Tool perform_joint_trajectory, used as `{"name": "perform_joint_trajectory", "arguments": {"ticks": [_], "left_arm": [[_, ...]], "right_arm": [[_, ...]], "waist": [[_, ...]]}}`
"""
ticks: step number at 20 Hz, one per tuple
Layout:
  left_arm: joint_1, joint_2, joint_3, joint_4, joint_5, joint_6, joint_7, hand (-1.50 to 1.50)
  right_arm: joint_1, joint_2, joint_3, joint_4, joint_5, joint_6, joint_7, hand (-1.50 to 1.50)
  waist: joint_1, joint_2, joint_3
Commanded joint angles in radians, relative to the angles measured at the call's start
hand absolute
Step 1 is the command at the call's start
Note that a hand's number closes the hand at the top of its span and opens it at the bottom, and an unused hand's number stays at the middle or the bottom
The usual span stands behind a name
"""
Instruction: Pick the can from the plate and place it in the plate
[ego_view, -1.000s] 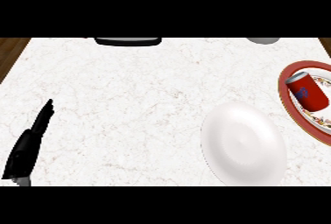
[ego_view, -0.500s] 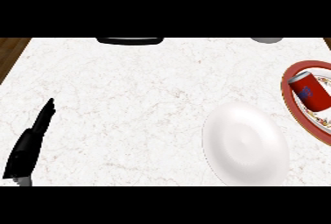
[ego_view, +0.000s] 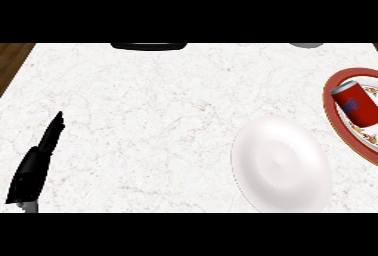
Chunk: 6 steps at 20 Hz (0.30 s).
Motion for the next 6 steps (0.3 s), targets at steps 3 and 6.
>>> {"name": "perform_joint_trajectory", "arguments": {"ticks": [3, 6], "left_arm": [[-0.002, -0.026, -0.013, 0.010, -0.008, 0.016, -0.007, 0.00], [0.005, -0.007, -0.002, -0.001, -0.001, 0.002, 0.005, 0.00]], "right_arm": [[0.066, -0.024, -0.016, -0.021, -0.015, 0.103, -0.092, -1.50], [0.089, -0.041, -0.024, -0.026, -0.025, 0.114, -0.081, -1.50]], "waist": [[-0.002, 0.004, 0.003], [-0.001, 0.002, 0.005]]}}
